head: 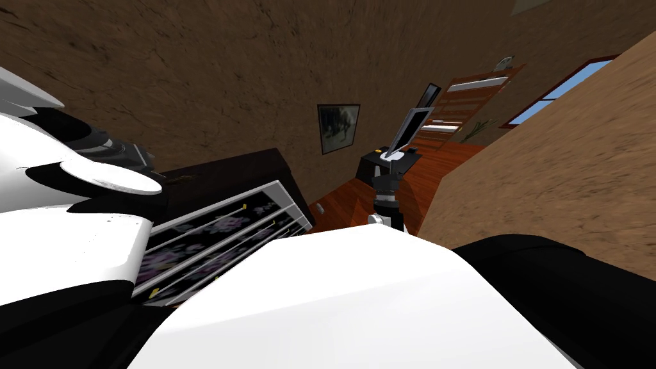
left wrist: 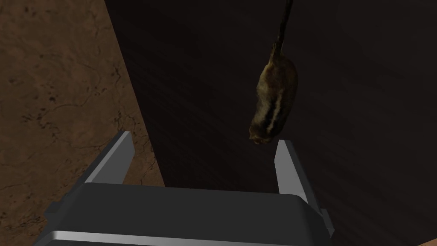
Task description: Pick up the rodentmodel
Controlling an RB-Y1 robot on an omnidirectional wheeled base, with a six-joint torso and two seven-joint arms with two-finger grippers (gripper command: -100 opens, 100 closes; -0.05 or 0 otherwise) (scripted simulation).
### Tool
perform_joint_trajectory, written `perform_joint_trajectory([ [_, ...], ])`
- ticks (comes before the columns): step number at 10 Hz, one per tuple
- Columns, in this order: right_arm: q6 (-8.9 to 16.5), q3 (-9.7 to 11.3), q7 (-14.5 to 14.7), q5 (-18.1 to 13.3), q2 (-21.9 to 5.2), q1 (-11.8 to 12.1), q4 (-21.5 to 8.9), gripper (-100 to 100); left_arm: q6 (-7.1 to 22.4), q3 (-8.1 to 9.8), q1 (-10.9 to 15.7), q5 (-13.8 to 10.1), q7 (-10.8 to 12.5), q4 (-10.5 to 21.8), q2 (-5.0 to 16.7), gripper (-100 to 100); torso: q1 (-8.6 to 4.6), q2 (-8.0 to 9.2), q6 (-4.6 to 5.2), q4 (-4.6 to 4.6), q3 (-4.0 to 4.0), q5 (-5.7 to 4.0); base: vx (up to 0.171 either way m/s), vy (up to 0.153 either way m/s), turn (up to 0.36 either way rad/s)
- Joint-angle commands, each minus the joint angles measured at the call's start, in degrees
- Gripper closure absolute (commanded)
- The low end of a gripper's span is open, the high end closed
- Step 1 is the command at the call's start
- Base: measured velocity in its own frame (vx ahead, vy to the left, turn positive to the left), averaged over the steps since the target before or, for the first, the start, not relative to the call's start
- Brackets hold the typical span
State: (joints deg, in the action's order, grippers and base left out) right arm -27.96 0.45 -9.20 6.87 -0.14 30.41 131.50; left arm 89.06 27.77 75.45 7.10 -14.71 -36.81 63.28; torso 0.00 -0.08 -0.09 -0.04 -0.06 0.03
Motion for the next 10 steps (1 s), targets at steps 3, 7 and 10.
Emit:
perform_joint_trajectory([
  [3, 0.00, 0.00, 0.00, 0.00, 0.00, 0.00, 0.00, 0, 4.43, 1.07, 0.33, -0.51, 1.50, 2.97, 0.84, -100, 0.01, 0.07, -0.01, 0.02, 0.04, 0.01, 0.024, -0.008, -0.009],
  [7, 0.00, 0.00, 0.00, 0.00, 0.00, 0.00, 0.00, 0, 6.43, 1.39, -0.19, -0.74, 2.31, 3.83, 0.76, -100, 0.04, 0.13, -0.01, 0.03, 0.08, 0.01, 0.008, -0.002, -0.001],
  [10, 0.00, 0.00, 0.00, 0.00, 0.00, 0.00, 0.00, 0, 4.57, 1.53, -1.53, -1.27, 3.09, 4.61, -0.30, -100, 0.11, 0.13, -0.01, 0.03, 0.08, 0.04, 0.008, 0.015, 0.012],
])
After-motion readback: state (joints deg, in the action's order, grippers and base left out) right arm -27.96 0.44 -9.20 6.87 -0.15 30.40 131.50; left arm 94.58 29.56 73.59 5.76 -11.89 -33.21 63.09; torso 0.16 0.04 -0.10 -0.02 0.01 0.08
